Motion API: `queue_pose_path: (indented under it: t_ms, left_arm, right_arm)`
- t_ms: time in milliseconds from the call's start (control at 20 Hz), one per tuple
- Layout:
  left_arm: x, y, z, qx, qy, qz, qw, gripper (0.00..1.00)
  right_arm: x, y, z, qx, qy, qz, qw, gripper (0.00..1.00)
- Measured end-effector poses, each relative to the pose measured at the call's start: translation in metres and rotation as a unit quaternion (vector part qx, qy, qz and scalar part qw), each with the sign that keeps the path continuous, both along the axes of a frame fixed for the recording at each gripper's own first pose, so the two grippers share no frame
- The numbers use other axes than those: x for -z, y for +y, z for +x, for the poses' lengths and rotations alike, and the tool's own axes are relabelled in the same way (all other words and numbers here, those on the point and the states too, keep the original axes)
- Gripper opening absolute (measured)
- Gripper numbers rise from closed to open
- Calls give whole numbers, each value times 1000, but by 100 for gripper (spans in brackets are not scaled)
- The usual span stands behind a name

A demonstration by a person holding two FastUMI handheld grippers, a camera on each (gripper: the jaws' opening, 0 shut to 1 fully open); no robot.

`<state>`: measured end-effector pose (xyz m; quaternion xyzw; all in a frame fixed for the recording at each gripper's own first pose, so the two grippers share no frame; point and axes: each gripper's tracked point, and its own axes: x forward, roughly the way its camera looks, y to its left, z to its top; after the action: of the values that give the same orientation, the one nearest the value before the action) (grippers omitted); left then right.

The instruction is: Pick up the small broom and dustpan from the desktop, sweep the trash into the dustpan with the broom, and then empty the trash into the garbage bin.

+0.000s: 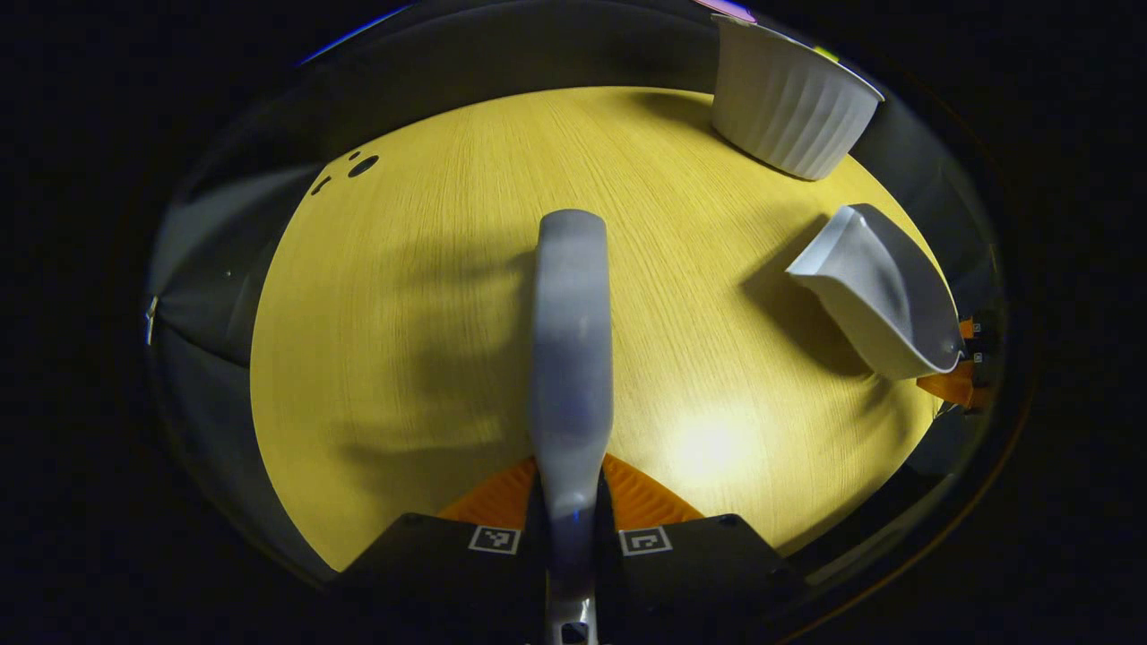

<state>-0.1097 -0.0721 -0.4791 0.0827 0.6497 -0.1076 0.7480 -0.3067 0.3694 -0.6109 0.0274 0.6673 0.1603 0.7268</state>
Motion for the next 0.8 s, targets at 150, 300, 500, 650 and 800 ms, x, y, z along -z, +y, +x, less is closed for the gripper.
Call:
queue_pose_path:
  t_ms: [150, 300, 500, 650, 800]
  left_arm:
    - [2, 0, 0, 2, 2, 1, 1000, 26]
    - [3, 1, 0, 5, 4, 5, 1000, 23]
    - [3, 1, -1, 13, 16, 11, 1000, 27]
    - [2, -1, -4, 13, 23, 10, 1000, 27]
    - [0, -3, -8, 14, 23, 6, 1000, 37]
  right_arm:
    - [9, 8, 2, -4, 14, -12, 1000, 35]
    - [9, 7, 1, -7, 15, -27, 999, 35]
    - [6, 9, -1, -1, 20, -19, 1000, 32]
    - [3, 12, 0, 10, 24, -9, 1000, 42]
    - [1, 9, -1, 11, 24, -7, 1000, 43]
